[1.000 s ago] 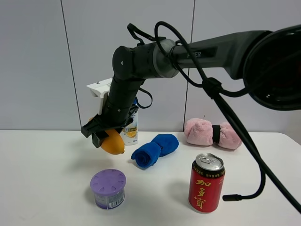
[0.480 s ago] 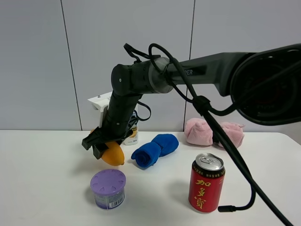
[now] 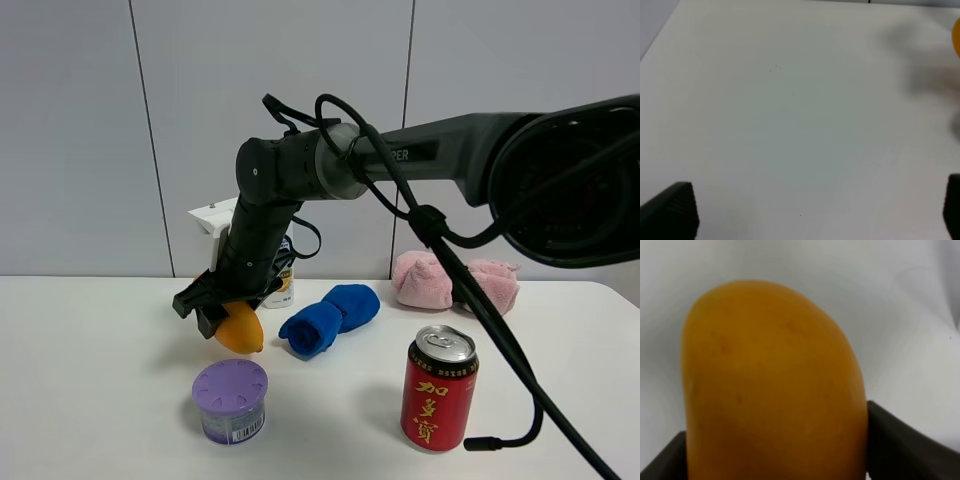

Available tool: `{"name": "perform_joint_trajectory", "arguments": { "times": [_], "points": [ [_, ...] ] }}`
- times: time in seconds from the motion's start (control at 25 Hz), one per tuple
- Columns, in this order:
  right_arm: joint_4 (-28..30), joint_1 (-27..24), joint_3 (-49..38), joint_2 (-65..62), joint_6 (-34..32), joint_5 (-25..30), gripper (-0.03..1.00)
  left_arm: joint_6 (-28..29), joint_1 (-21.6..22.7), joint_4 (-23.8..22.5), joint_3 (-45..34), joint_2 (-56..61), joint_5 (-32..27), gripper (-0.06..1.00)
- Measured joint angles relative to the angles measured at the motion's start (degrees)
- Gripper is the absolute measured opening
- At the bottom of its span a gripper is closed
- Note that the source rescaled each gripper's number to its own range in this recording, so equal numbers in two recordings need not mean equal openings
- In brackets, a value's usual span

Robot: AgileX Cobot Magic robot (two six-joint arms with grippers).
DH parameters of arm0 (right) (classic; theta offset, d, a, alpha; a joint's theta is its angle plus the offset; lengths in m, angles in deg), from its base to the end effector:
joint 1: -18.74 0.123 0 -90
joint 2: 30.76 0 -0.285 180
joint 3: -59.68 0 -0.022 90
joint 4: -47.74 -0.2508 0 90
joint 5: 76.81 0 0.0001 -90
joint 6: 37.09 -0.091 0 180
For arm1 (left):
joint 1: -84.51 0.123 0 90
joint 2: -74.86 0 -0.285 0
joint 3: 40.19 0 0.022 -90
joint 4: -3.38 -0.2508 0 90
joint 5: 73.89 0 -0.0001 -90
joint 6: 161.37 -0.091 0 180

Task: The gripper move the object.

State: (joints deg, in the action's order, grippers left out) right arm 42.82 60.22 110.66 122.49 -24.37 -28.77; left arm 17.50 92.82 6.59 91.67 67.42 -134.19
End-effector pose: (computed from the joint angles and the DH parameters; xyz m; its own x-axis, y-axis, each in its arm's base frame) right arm 0.4077 0.3682 0.1406 -0.5292 -0.6860 -0.4993 -0.7820 0.6227 -0.0268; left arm -0.0057 -0.0053 0.2801 -0.4305 -0.0710 -0.8998 -0.1045 0.9941 -0.0285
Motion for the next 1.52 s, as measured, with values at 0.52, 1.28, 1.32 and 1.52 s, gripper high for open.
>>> {"name": "perform_joint_trajectory", "arguments": {
  "times": [0.52,1.28,1.32,1.52],
  "points": [
    [-1.1,0.0,0.0,0.0,-2.0,-0.2,0.57,0.0,0.0,0.0,0.0,0.0,0.0,1.0],
    [-5.6,0.3,0.0,-25.2,-1.9,4.2,0.58,0.0,0.0,0.0,0.0,0.0,0.0,1.0],
    [-5.6,0.3,0.0,-27.3,-1.8,4.8,0.58,0.0,0.0,0.0,0.0,0.0,0.0,1.0],
    [-4.5,0.3,0.0,-37.2,-0.7,7.6,0.58,0.0,0.0,0.0,0.0,0.0,0.0,1.0]
  ]
}}
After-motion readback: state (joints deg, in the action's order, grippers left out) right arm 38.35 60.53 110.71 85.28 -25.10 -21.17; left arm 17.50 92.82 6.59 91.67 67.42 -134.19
